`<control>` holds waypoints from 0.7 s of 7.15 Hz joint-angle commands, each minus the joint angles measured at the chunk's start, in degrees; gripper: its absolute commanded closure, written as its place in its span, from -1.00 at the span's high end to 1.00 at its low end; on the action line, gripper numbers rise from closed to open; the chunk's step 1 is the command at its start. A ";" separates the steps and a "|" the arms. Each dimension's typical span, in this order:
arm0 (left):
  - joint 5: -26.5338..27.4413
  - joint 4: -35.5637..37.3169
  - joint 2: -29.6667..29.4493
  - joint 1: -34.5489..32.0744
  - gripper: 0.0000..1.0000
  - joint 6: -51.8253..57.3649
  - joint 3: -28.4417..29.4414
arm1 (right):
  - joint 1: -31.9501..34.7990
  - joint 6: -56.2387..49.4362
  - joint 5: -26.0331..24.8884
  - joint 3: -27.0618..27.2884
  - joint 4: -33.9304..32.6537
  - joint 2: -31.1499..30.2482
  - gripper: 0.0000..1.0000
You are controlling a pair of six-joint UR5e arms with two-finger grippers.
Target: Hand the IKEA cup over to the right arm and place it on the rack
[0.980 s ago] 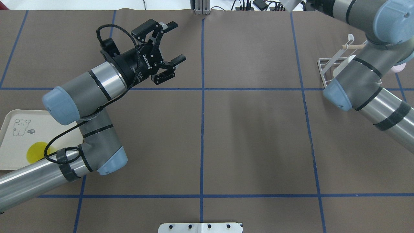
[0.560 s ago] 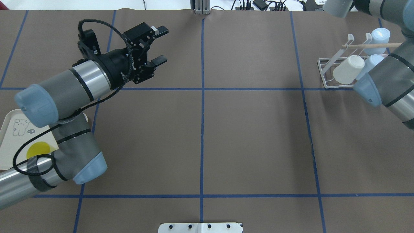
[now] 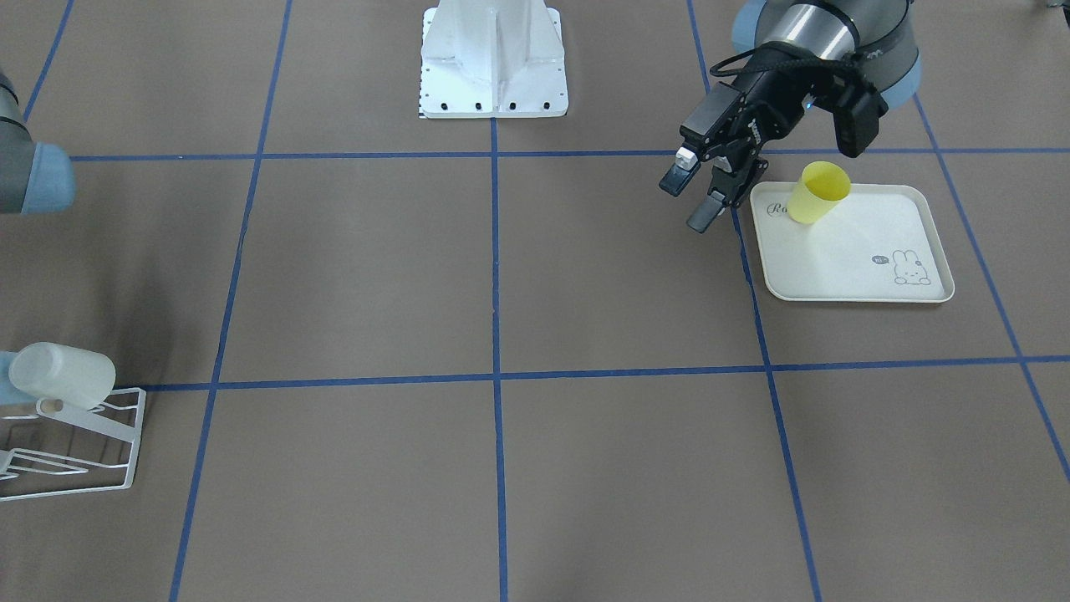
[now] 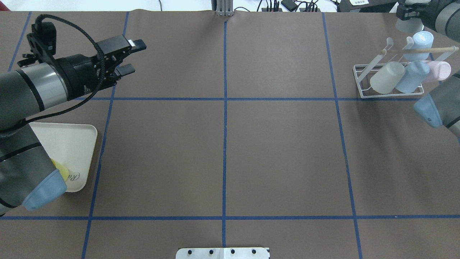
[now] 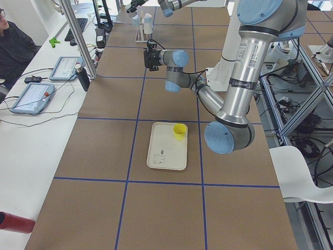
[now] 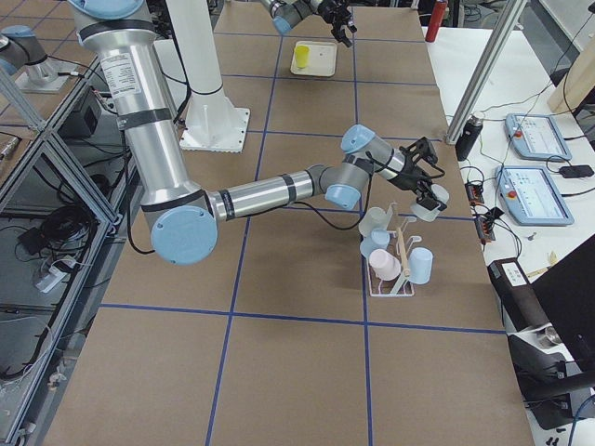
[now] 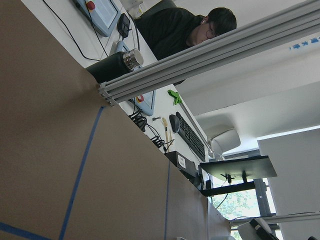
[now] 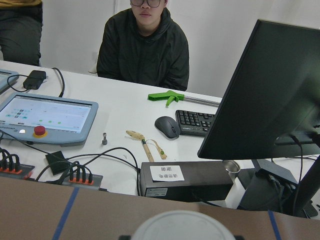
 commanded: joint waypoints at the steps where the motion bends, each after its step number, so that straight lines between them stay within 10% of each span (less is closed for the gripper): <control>1: -0.30 0.40 1.07 -0.23 1.00 0.81 -0.42 | 0.13 -0.26 0.17 -5.19 6.37 0.27 -1.00; 5: -0.30 0.40 1.69 -0.23 1.00 0.81 -0.25 | 0.13 0.00 1.40 -5.19 6.64 -0.52 -1.00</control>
